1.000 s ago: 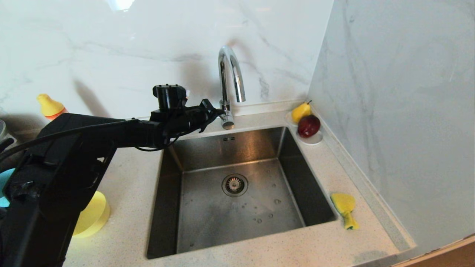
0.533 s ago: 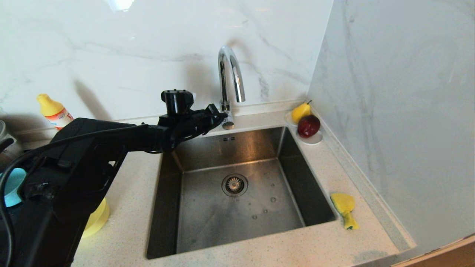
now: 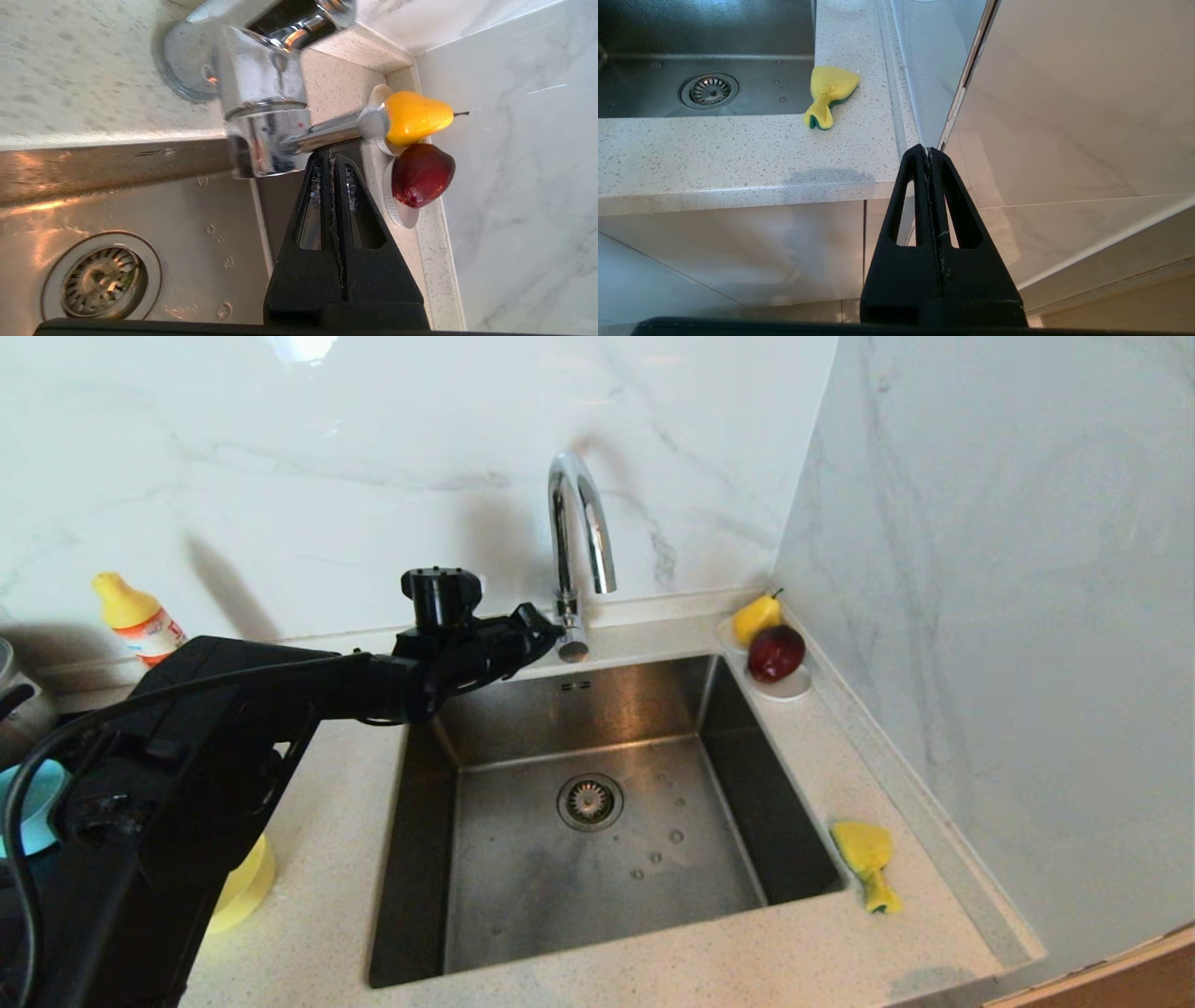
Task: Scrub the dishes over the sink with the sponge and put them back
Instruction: Turn off the faucet
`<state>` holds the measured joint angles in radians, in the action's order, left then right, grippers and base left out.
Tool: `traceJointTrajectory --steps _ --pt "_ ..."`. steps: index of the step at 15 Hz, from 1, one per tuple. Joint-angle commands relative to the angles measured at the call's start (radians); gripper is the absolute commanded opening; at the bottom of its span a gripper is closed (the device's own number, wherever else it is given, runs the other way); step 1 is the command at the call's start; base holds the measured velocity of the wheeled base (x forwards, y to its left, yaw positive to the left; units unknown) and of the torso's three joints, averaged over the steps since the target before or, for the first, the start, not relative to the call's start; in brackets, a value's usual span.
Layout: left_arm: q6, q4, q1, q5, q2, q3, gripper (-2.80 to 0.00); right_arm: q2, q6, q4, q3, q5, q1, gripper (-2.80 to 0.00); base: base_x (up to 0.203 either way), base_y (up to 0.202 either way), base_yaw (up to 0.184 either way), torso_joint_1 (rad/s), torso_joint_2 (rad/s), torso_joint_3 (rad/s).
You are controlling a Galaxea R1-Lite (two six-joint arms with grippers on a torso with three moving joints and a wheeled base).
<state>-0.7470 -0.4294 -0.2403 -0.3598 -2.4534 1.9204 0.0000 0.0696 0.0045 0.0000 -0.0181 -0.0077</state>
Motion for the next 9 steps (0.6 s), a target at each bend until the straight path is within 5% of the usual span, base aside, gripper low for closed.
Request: traceJointTrajectory --steps 1,9 --pt "-0.005 -0.003 0.012 0.000 -0.004 0.000 -2.80 0.002 0.001 0.000 0.000 0.000 0.000 -2.80 0.000 0.000 0.000 0.000 0.00 0.000" --pt "-0.005 0.004 0.021 0.039 -0.010 -0.003 -2.80 0.002 0.001 0.000 0.000 0.000 0.000 -2.80 0.000 0.000 0.000 0.000 0.00 0.000"
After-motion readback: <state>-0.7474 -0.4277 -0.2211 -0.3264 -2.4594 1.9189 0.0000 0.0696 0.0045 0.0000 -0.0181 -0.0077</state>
